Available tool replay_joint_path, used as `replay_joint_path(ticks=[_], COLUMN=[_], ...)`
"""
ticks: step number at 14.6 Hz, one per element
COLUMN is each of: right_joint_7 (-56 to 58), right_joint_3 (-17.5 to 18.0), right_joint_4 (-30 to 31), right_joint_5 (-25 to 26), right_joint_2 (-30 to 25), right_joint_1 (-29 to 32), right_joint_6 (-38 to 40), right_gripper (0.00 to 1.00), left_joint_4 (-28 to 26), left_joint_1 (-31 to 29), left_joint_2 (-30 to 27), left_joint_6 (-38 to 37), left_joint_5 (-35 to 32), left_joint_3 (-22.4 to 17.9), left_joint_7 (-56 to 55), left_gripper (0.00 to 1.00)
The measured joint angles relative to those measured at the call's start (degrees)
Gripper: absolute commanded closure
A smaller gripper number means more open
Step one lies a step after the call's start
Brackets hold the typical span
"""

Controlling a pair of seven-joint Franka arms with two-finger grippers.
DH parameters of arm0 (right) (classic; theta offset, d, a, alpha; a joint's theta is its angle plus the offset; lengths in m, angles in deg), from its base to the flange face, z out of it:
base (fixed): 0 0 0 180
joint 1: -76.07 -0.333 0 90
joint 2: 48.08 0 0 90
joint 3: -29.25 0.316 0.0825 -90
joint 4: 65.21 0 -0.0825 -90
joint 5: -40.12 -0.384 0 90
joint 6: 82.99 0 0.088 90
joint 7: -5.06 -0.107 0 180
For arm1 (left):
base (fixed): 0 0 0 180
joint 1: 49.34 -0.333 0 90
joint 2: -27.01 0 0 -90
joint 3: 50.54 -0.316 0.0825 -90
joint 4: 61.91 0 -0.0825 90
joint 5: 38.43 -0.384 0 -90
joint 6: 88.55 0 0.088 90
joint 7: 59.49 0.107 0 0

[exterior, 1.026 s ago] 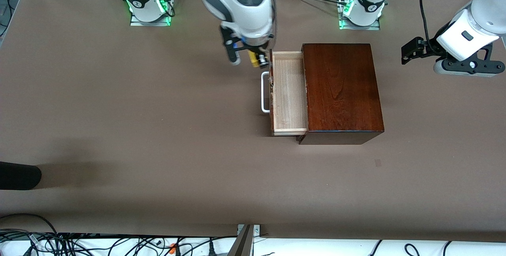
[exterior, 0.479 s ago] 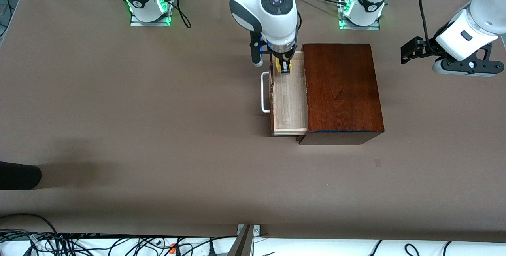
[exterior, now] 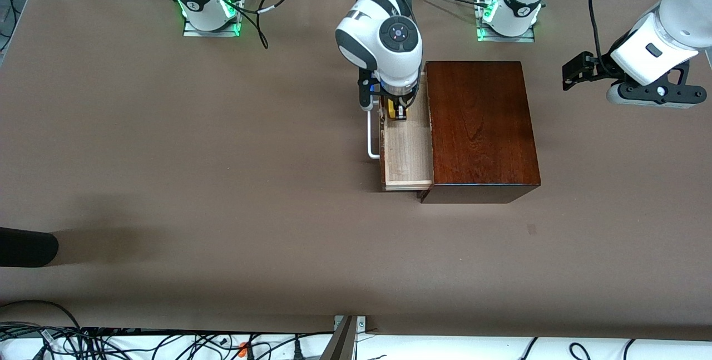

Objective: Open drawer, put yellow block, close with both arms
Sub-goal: 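Lift the yellow cube with the right gripper and carry it over the drawer, then release the cube into the drawer and withdraw the right gripper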

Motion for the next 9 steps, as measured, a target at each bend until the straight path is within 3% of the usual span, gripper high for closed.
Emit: replay_joint_path(ticks=[1,6,9], right_joint_7=[0.00,0.00,1.30], right_joint_3=[-0.34,-1.40,-1.45], right_joint_4=[0.00,-1.68,-4.84], right_joint_5=[0.00,0.02,0.02], right_joint_2=[0.36,0.29,-3.26], right_joint_1=[-0.19,-0.22,1.77], right_joint_6=[-0.14,2.45,8.43], right_gripper=[0.00,0.00,0.00], left_joint_4=[0.23,1.69,1.75], left_joint_1=[0.00,0.00,0.00], left_joint_2=[0.26,1.54,1.76], left_joint_6=[0.07,0.11,0.11], left_joint_5=[0.00,0.00,0.01], left_joint_3=[0.01,0.04,0.06], left_joint_7=[0.00,0.00,0.00], left_gripper=[0.00,0.00,0.00])
